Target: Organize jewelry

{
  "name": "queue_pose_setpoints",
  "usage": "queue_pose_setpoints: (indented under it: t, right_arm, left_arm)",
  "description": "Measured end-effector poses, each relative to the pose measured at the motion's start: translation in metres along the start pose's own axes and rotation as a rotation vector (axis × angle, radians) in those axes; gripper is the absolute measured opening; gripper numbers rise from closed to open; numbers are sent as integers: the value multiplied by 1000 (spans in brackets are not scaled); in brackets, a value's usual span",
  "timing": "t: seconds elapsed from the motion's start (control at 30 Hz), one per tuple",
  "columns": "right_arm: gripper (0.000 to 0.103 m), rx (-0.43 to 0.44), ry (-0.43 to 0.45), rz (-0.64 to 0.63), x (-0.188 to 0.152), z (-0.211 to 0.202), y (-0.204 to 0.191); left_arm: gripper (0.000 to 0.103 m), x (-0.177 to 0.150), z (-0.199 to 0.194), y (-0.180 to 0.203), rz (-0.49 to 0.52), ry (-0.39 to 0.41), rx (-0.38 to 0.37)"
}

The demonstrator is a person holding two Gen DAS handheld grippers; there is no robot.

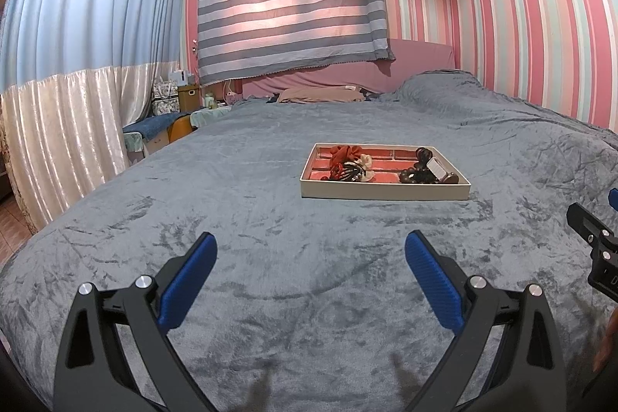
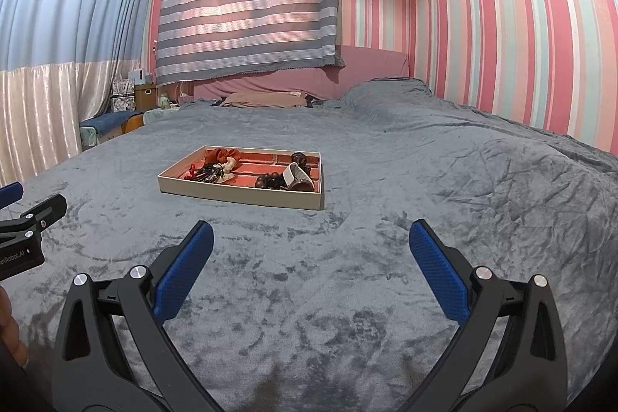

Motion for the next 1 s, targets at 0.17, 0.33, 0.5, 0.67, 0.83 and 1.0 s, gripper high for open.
queue_pose_setpoints:
  t: [0.17, 0.33, 0.5, 0.67, 0.83, 1.0]
  right_arm:
    - [99, -1, 0, -1, 0, 0, 0]
    - [99, -1, 1, -1, 0, 0, 0]
    - [99, -1, 0, 0, 0, 0, 0]
    - [99, -1, 0, 1, -1, 0, 1]
    - [99, -1, 1, 0, -1, 0, 1]
    - [99, -2, 2, 0, 0, 0, 0]
  left_arm:
    - [96, 0, 0, 0, 0, 0, 0]
    - [96, 1, 0, 0, 0, 2, 0]
    - [96, 0, 0, 0, -1, -1, -1]
    - [96, 2, -2, 0, -1, 0, -1]
    - [96, 3, -2, 1, -1, 1, -2]
    - [96, 3, -2, 1, -2, 2, -2]
Point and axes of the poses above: each gripper's, at about its wrist camera, not at the fingertips, and z roughly the way its jaws point, y to its right, x to its top, the point moved 4 cm from there along z, roughly the way its jaws point, and after that the axes turned 14 degrees about -z, right-handed, at the moved point
